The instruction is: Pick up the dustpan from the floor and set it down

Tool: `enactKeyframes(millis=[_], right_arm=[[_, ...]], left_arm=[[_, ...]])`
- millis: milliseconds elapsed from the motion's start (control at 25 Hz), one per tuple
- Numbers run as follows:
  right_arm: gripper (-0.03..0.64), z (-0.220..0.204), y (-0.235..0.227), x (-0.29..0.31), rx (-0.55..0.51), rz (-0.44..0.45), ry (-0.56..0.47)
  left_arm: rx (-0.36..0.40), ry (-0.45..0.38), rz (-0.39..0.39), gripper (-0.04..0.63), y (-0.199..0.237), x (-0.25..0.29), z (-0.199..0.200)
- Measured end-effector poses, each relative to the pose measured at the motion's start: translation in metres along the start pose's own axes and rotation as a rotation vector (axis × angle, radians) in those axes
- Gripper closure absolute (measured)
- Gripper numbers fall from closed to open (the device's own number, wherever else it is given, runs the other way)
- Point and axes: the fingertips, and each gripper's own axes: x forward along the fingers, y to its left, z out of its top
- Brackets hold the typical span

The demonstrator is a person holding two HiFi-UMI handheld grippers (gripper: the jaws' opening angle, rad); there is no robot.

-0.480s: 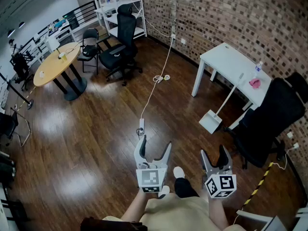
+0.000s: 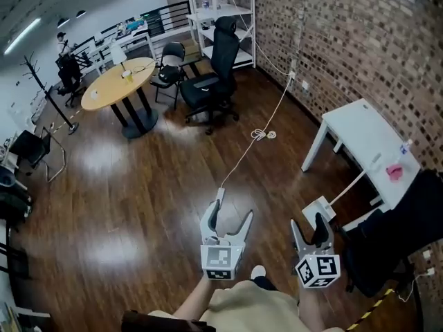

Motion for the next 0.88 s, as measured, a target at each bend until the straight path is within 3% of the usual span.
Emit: enactKeyframes(millis=[320, 600, 880], right_arm=[[0.262, -0.008, -0.042, 0.037, -0.084, 0.11, 0.066], [0.264, -0.009, -0.105, 0.045, -0.078, 0.019, 0.071], [0.278, -0.021, -0.163, 0.061, -0.049, -0.181, 0.08]], left_arm=[[0.031, 0.052, -0.01, 0.233, -0.043, 0.063, -0.001], [0.062, 0.071, -0.109, 0.236, -0.078, 0.129, 0.001], [0.061, 0.082, -0.29, 0.236, -0.108, 0.211, -0.014]])
